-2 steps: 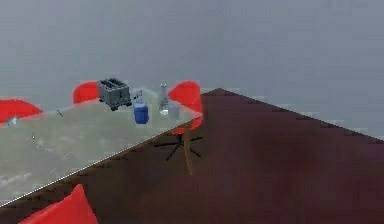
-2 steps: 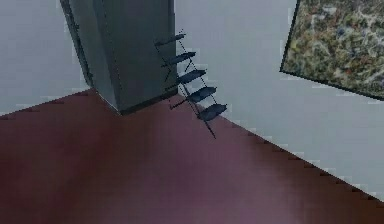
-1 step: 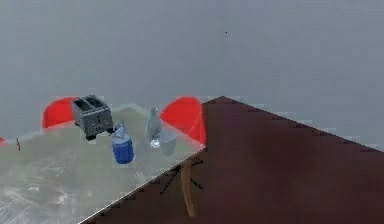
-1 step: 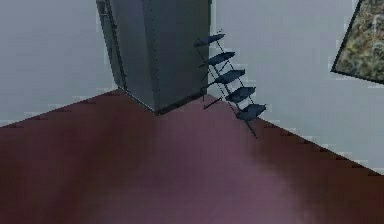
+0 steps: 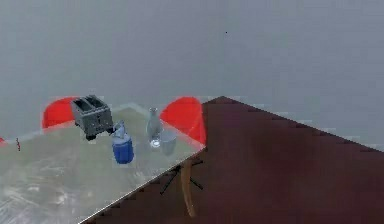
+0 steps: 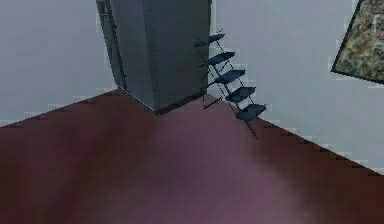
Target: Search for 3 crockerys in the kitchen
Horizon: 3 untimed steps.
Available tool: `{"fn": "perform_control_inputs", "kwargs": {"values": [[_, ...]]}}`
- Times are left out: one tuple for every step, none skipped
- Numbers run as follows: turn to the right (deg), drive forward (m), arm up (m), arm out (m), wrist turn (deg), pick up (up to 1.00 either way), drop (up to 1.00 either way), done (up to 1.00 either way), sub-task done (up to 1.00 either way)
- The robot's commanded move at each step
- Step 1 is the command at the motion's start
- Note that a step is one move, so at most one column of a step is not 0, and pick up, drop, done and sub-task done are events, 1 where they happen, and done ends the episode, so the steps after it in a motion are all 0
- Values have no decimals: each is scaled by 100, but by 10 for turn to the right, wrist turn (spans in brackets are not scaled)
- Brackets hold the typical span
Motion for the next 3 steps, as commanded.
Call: {"fn": "perform_control_inputs", "kwargs": {"values": [[-450, 0, 0, 0, 0, 0, 0, 0, 0], [-450, 0, 0, 0, 0, 0, 0, 0, 0], [-450, 0, 0, 0, 0, 0, 0, 0, 0]]}}
